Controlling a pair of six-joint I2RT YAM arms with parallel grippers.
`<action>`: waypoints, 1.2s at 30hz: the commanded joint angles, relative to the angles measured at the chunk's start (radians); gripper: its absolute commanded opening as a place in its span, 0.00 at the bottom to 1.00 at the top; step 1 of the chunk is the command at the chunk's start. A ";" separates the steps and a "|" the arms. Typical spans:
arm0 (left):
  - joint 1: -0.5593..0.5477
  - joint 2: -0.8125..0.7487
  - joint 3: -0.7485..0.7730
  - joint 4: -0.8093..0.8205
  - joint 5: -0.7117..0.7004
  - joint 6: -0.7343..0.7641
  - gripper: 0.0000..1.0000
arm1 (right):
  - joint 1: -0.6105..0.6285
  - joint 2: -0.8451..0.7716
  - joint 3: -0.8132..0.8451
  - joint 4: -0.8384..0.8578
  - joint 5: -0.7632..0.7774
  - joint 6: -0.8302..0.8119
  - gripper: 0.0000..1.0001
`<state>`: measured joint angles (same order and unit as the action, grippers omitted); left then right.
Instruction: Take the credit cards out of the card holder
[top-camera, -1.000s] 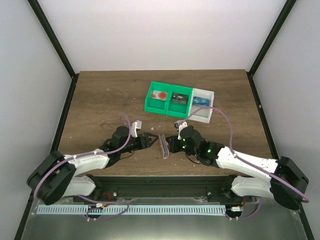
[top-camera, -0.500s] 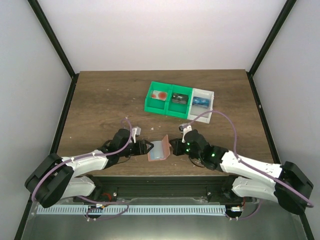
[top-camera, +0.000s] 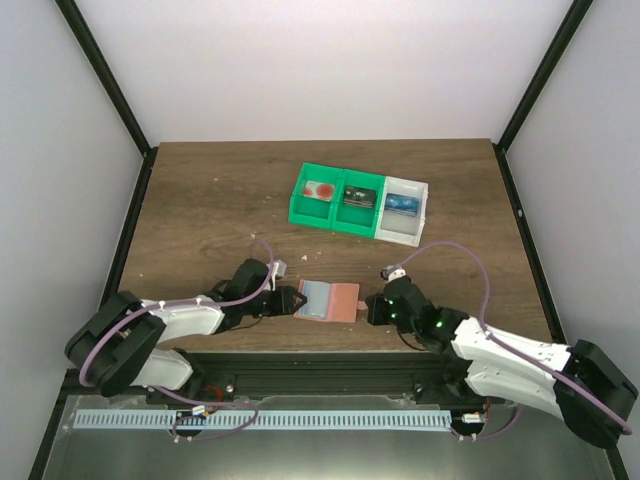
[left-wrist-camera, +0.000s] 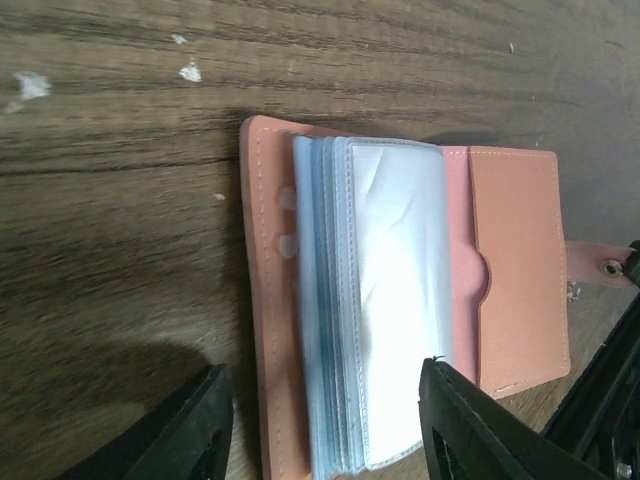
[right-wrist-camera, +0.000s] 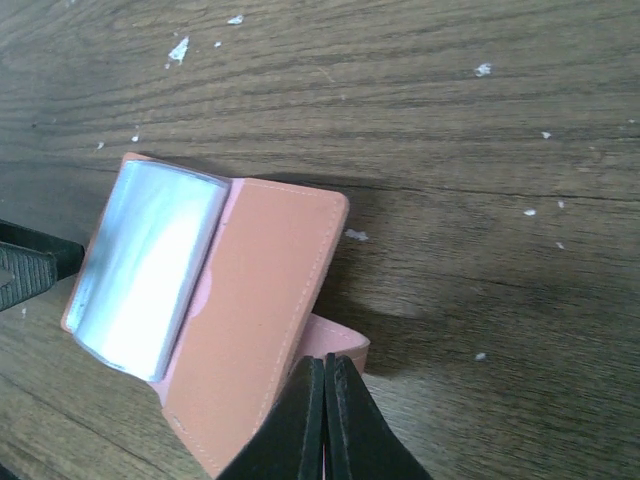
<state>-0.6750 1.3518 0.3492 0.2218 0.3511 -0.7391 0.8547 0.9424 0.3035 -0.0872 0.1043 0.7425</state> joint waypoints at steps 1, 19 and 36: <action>-0.004 0.051 0.027 0.062 0.038 -0.026 0.52 | -0.022 -0.012 -0.021 0.022 0.028 0.012 0.01; -0.004 0.050 0.000 0.154 0.111 -0.088 0.42 | -0.039 -0.008 0.243 -0.169 -0.181 -0.010 0.25; -0.004 0.038 -0.059 0.266 0.156 -0.157 0.41 | -0.032 0.373 0.254 -0.033 -0.171 -0.025 0.19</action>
<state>-0.6750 1.4109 0.2962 0.4507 0.4999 -0.8867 0.8223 1.2739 0.5289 -0.1165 -0.1280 0.7399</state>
